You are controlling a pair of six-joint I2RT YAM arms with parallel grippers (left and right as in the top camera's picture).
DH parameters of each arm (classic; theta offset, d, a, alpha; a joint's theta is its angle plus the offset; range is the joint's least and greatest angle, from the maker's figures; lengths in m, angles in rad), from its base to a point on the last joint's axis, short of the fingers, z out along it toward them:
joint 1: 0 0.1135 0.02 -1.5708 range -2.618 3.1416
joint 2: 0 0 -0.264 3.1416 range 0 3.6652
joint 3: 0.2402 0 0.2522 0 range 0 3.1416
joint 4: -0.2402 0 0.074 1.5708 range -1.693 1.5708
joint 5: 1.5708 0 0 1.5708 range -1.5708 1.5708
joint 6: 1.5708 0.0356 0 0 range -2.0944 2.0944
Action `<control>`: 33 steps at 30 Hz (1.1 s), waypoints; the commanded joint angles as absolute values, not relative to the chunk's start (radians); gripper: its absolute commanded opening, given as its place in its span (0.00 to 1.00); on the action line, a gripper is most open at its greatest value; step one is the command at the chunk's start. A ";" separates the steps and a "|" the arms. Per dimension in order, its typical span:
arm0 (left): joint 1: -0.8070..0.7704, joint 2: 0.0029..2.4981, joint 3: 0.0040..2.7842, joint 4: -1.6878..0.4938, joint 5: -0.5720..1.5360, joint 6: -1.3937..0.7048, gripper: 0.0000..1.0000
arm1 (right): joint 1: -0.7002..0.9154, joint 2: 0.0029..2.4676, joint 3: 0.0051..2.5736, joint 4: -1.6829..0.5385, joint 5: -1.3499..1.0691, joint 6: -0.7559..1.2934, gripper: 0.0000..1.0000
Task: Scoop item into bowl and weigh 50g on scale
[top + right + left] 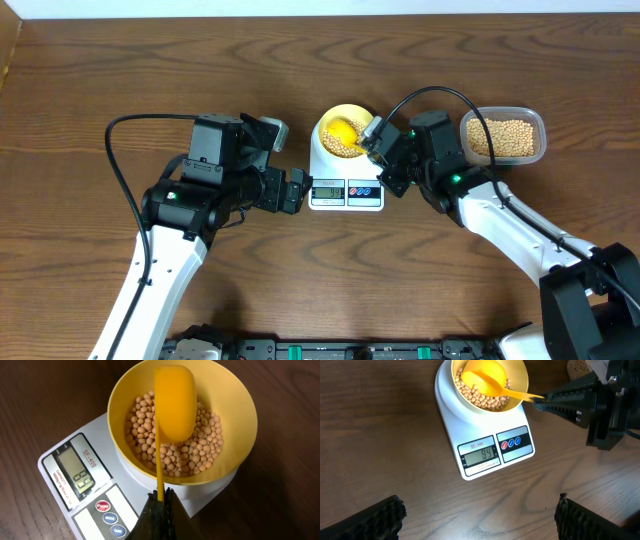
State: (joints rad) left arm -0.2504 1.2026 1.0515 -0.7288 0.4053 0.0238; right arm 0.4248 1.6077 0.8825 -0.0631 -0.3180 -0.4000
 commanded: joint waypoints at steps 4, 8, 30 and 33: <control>-0.247 1.203 1.053 -0.728 0.399 0.033 0.98 | 0.432 1.613 0.889 -0.059 -0.371 -0.318 0.01; -0.247 1.203 1.053 -0.728 0.399 0.033 0.98 | 0.432 1.613 0.889 -0.059 -0.420 -0.299 0.01; -0.247 1.203 1.053 -0.728 0.399 0.033 0.98 | 0.383 1.612 0.889 -0.011 -0.426 -0.145 0.01; -0.247 1.203 1.053 -0.728 0.399 0.033 0.98 | 0.371 1.612 0.889 -0.011 -0.442 -0.127 0.01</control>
